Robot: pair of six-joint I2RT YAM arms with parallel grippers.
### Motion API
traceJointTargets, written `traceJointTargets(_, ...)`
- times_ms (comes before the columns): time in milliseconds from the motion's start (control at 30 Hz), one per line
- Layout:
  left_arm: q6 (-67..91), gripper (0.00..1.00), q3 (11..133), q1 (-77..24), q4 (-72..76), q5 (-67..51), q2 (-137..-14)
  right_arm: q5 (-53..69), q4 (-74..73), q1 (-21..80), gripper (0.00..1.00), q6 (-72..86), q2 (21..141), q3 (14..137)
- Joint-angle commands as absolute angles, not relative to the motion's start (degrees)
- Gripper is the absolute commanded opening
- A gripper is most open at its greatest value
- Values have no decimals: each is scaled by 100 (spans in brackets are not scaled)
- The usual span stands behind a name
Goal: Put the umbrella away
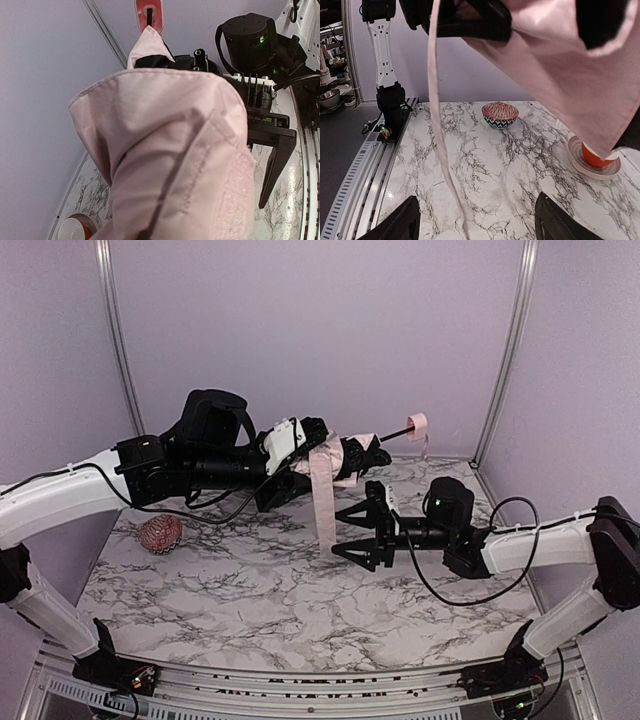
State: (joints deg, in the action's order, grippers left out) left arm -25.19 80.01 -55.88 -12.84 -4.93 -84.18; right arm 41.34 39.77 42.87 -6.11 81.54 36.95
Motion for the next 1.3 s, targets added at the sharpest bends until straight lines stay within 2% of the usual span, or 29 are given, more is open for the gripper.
traceJointTargets(0, -2604, 0, 8343, -5605, -1140, -567, -8243, 4372, 4244, 4367, 75, -604, 8434, 3911)
traceJointTargets(200, -2645, 0, 8446, -5600, -1132, -589, -8292, 4585, 4297, 4557, 64, -623, 8664, 3947)
traceJointTargets(233, -2652, 0, 8452, -5602, -1132, -589, -8296, 4626, 4323, 4561, 58, -593, 8692, 3956)
traceJointTargets(333, -2663, 0, 8458, -5601, -1136, -589, -8291, 4641, 4364, 4562, 29, -561, 8711, 3980)
traceJointTargets(400, -2664, 0, 8447, -5606, -1134, -578, -8275, 4684, 4382, 4562, 15, -552, 8710, 3972)
traceJointTargets(500, -2655, 0, 8443, -5607, -1138, -563, -8258, 4739, 4515, 4560, 2, -436, 8719, 3948)
traceJointTargets(800, -2510, 0, 8861, -5572, -1242, -541, -8205, 4140, 4335, 4520, 0, -538, 8977, 3417)
traceJointTargets(1033, -1891, 0, 9294, -5662, -1277, -2389, -8114, 4077, 5904, 3846, 0, 206, 9712, 3032)
traceJointTargets(1267, -2337, 0, 8790, -5977, -1521, -4127, -7559, 4860, 6072, 2186, 0, 375, 9902, 4185)
